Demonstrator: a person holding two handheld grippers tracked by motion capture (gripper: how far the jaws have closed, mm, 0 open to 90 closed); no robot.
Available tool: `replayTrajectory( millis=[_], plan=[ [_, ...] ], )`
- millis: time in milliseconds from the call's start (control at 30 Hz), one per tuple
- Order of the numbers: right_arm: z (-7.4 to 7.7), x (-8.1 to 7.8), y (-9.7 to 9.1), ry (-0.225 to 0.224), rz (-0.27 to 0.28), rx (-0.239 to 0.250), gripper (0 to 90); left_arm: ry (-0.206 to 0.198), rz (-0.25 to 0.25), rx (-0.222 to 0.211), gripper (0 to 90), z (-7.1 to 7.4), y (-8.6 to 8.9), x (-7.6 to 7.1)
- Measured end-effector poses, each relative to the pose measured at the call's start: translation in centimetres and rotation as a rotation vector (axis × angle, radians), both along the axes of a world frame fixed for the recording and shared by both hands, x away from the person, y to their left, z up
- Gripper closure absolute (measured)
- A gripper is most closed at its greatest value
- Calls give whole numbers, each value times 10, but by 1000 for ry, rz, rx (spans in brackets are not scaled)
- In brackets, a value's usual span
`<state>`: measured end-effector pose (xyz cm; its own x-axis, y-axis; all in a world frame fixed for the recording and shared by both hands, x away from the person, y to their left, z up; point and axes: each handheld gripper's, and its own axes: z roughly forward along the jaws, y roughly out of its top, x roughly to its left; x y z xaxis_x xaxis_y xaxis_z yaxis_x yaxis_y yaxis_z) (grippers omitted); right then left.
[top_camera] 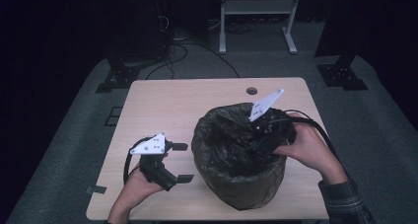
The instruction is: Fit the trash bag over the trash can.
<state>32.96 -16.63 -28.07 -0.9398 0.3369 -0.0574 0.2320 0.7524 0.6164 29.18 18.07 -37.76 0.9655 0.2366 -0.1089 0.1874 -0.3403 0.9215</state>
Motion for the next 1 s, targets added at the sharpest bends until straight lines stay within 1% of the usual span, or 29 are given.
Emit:
replayTrajectory(
  millis=[133,267,367,433,667,800,867,933,1000],
  plan=[
    [5,-2,-22,-23,-40,75,99,-5,8,3,0,1,4,-1],
    [5,-4,-44,-37,-75,130,99,-7,16,3,0,3,8,-2],
    [4,-7,-62,-46,-110,172,99,-6,22,2,0,3,11,-3],
    [2,-10,-74,-51,-132,209,99,-9,27,3,0,4,13,-4],
    [-6,-19,-112,-65,-184,302,99,-23,47,12,0,8,23,-6],
    [-11,-27,-128,-70,-208,338,100,-25,66,16,0,9,29,-8],
    [-15,-31,-136,-71,-223,350,99,-21,78,15,0,9,32,-9],
    [-21,-35,-142,-71,-232,362,100,-22,91,20,0,8,36,-11],
    [-27,-39,-147,-84,-255,365,100,-25,103,35,0,7,39,-12]
  ],
)
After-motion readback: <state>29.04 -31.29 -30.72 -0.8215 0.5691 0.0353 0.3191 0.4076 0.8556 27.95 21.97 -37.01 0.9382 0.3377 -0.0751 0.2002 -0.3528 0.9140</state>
